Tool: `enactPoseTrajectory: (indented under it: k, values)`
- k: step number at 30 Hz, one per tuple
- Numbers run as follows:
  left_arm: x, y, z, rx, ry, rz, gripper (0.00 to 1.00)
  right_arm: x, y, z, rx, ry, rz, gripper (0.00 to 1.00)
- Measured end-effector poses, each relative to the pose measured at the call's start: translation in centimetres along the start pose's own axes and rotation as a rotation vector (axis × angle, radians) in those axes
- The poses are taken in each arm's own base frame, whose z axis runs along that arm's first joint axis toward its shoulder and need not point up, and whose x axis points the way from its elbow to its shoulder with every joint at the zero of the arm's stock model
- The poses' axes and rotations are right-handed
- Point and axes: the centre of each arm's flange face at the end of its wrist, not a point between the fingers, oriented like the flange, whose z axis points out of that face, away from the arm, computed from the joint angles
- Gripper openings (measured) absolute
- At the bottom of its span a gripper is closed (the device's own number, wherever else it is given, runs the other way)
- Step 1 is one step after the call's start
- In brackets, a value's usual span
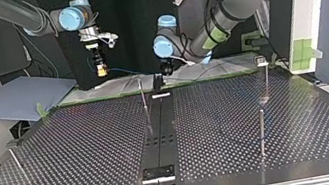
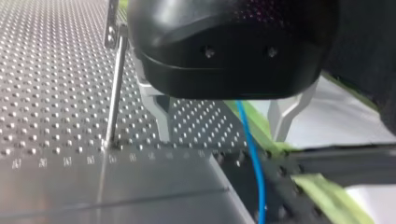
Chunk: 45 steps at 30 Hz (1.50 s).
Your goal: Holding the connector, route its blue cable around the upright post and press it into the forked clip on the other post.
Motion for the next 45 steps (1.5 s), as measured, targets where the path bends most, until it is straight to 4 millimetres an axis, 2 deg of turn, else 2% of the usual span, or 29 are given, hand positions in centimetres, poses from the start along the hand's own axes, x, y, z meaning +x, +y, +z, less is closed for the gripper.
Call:
enactPoseTrajectory:
  k: [15, 27, 45]
  values:
    - [0.9, -1.8, -1.5, 0.155, 0.044, -0.118, 1.0, 0.2, -0.6, 0.4, 0.031, -0.01, 0.0, 0.0]
    - [0.9, -2.9, -1.6, 0.255, -0.025, -0.246, 1.0, 0.4, -1.9, 0.3, 0.062, -0.008, -0.004, 0.0]
    - [0.8, -2.6, -1.4, 0.228, -0.018, -0.418, 1.0, 0.9, -4.0, 0.6, 0.107, -0.035, -0.013, 0.0]
